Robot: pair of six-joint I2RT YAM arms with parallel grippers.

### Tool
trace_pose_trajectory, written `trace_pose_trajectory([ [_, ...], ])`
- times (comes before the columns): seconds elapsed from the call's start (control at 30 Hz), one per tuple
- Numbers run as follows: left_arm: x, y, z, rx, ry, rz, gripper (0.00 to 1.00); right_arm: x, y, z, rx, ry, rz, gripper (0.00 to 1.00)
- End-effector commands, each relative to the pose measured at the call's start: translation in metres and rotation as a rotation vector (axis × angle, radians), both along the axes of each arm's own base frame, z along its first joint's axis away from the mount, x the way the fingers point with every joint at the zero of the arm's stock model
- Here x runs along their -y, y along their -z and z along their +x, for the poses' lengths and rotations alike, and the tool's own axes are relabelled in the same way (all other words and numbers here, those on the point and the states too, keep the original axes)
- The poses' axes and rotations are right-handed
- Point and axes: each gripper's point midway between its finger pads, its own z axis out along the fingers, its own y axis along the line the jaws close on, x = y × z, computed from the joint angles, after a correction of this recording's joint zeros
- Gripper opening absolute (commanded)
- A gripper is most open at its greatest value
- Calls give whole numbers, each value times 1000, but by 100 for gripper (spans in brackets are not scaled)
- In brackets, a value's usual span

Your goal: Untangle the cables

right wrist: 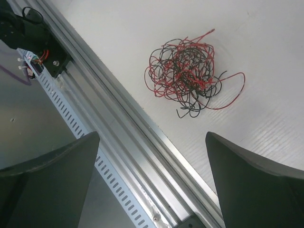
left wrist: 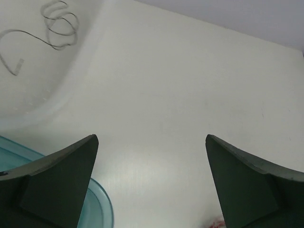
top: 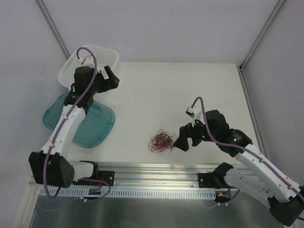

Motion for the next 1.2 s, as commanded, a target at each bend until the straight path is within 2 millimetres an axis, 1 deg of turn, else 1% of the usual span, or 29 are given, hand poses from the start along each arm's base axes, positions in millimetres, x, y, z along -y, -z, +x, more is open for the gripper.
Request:
trace_pose_trajectory([
  [0.0,62,19,-59,-21,194,-54,97,-14,10,15,-23,60,50,100],
  [0.03,71,16,-77,0,237,-66,95,-15,14,19,-30,80,51,99],
  [0.07,80,24,-89,-17,260,-83,95,-19,14,24,-24,92,70,97],
  [0.1,97,52,-110,-78,314,-90,95,-21,25,24,-47,98,61,95],
  [0.13,103,52,-124,-72,338,-107,94,-20,32,29,-51,123,53,93],
  [0.17,112,61,-136,-100,356,-135,94,-23,33,34,-52,143,69,88],
  [0.2,117,81,-149,-147,369,-144,93,-24,40,37,-65,157,60,86],
  [0.23,131,85,-164,-154,413,-148,93,-21,52,39,-79,187,42,83],
  [0.27,135,93,-172,-180,412,-162,92,-24,53,44,-74,203,54,77],
  [0.3,139,106,-181,-211,416,-158,92,-24,58,45,-94,228,56,75],
  [0.33,152,111,-191,-220,448,-157,92,-26,64,48,-101,241,65,70],
  [0.37,158,117,-196,-231,465,-151,91,-26,66,49,-104,252,69,67],
  [0.4,165,132,-202,-265,484,-130,90,-27,67,51,-109,269,75,65],
  [0.43,176,138,-211,-282,524,-117,89,-26,71,52,-116,276,66,63],
  [0.5,192,144,-217,-297,572,-105,86,-28,73,52,-117,274,64,61],
  [0.53,198,158,-218,-337,586,-78,84,-29,76,53,-121,276,59,61],
  [0.57,208,162,-225,-344,628,-60,83,-29,77,53,-126,284,63,60],
  [0.6,215,170,-223,-368,635,-35,81,-29,78,54,-126,294,63,60],
  [0.67,226,176,-228,-385,672,-6,79,-30,76,55,-133,320,77,60],
  [0.73,236,182,-228,-406,684,14,76,-29,73,60,-120,361,88,59],
  [0.8,245,184,-228,-413,694,24,75,-25,69,66,-117,426,100,56],
  [0.9,251,186,-228,-421,695,26,72,-22,69,71,-135,502,109,54],
  [0.97,254,186,-228,-425,695,22,70,-23,70,71,-158,521,108,53],
  [1.0,257,187,-228,-426,697,23,69,-21,73,78,-153,562,96,52],
  [1.07,259,188,-227,-428,693,23,67,-24,76,79,-169,568,82,52],
  [1.17,259,198,-230,-453,684,35,66,-31,82,80,-196,574,70,50],
])
